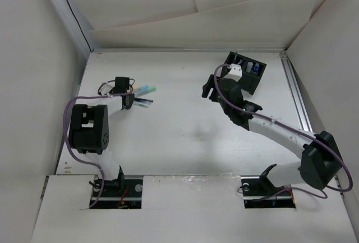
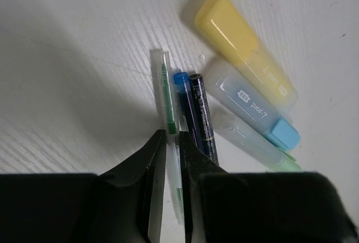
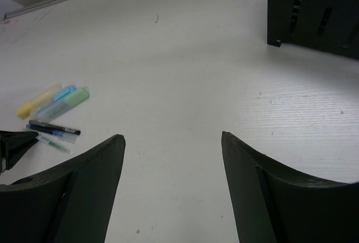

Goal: Sort the stationery into containers
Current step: Pick up the pen from the center of the board.

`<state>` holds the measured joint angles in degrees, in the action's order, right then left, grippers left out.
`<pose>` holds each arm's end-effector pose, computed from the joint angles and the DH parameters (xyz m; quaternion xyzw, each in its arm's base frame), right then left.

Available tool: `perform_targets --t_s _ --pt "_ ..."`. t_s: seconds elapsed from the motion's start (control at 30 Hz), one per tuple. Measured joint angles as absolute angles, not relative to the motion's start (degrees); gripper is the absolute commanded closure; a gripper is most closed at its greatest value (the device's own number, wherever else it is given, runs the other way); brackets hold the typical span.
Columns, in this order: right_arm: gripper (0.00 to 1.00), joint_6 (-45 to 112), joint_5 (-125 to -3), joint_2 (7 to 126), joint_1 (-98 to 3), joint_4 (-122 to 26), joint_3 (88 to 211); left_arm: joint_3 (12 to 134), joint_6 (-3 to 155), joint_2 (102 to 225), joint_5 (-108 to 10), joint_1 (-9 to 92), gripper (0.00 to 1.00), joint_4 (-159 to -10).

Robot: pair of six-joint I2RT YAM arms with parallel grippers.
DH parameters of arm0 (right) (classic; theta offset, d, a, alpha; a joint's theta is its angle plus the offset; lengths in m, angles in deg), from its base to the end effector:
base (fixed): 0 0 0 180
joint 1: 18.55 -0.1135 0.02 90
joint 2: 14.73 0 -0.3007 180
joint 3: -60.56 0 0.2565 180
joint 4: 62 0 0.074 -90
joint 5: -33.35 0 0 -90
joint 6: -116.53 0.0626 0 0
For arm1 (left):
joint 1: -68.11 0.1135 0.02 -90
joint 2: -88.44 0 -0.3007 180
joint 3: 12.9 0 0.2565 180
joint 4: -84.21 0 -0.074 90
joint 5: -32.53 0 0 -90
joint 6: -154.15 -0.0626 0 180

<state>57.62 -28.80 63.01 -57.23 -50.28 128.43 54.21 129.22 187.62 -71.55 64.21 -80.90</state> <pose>0.2752 0.1829 0.3158 0.0819 0.8099 0.1488 0.5614 0.3774 -0.0105 0.1757 -0.5085 0.7719 -0.1121 0.3646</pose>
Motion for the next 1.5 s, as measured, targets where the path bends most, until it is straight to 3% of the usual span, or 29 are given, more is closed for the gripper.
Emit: perform_targets --t_s 0.13,0.47,0.77,1.2,1.33,1.4,1.5 --pt "0.25 57.6 -28.8 63.0 -57.3 -50.3 128.4 54.8 129.1 187.7 -71.6 64.2 1.0 -80.0" --pt "0.21 57.3 -29.1 60.4 -57.3 -50.3 128.4 53.9 127.1 186.5 -71.7 64.2 1.0 -79.3" --pt "0.1 56.7 -36.2 60.7 -57.3 -48.4 130.6 41.4 120.4 176.6 -69.0 64.2 1.0 -84.9" --pt "0.07 56.7 -48.4 68.7 -59.9 -47.4 133.6 31.4 110.0 158.3 -60.9 62.0 1.0 -86.4" --pt "0.14 57.0 -52.7 71.4 -59.9 -47.6 133.7 28.2 106.9 148.1 -54.0 62.1 1.0 -90.9" --pt "0.23 57.4 -54.8 71.9 -59.9 -48.2 133.7 27.2 105.7 145.5 -50.0 62.1 1.0 -93.9" --pt "0.48 58.4 -58.0 72.2 -59.9 -49.9 133.9 25.9 104.4 144.7 -43.7 62.1 1.0 -98.8"
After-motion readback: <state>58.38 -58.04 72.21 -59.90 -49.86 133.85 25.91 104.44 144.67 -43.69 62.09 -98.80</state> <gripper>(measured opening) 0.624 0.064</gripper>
